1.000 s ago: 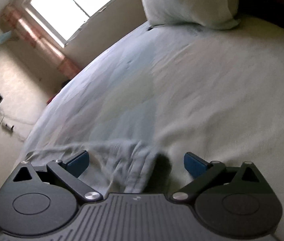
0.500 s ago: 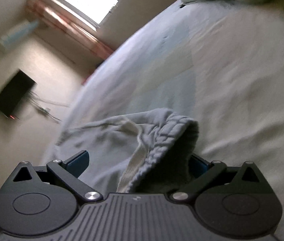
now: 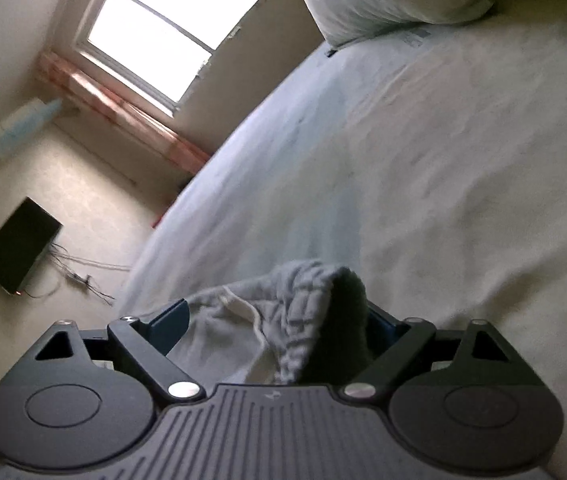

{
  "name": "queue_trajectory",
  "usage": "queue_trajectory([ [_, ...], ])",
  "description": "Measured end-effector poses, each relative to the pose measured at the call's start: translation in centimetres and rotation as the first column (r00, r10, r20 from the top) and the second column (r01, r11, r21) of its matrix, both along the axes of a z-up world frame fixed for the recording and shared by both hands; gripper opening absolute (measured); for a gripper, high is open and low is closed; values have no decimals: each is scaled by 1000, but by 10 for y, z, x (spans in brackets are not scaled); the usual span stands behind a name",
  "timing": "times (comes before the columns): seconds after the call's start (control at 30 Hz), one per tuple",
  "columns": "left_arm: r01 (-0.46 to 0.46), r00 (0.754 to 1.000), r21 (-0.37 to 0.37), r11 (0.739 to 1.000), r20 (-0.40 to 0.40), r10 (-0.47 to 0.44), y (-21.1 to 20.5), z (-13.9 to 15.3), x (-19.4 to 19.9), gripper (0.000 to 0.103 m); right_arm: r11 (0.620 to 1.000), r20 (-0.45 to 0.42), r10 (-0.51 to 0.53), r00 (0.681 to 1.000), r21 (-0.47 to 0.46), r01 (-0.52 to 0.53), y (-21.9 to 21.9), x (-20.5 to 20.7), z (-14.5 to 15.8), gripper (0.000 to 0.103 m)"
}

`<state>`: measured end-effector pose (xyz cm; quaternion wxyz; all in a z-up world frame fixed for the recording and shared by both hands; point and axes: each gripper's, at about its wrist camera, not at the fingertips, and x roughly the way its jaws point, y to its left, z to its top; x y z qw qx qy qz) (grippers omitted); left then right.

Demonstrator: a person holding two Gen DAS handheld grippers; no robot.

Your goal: Fold clothes

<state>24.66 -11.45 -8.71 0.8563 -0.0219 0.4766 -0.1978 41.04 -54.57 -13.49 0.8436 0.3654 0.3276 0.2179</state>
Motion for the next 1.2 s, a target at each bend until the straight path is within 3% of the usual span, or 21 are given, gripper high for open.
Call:
queue_trajectory([
  [0.07,-4,1000,-4,1000,2,4,0,-1,0,102,1000,0,4,1000,-16,-4,1,-5,2,91],
  [0.23,-4,1000,4,1000,5,4,-1,-2,0,102,996,-22,-59,998,-75,57,4,-3,-4,53],
  [0.3,-5,1000,3,1000,3,5,-1,-1,0,102,993,-34,-81,996,-90,78,-1,-4,-5,45],
  [0.67,8,1000,5,1000,9,-8,0,-4,0,102,968,17,-57,998,-243,60,10,6,-6,45],
  [0.83,31,999,6,999,12,-31,0,3,1,102,943,17,-61,998,-326,63,18,5,2,27],
  [0.93,78,996,49,996,50,-80,-2,17,7,102,934,34,-48,998,-352,57,24,1,11,20],
  [1.2,162,962,239,957,178,-208,-2,54,53,102,911,105,20,994,-411,25,38,-17,49,19],
])
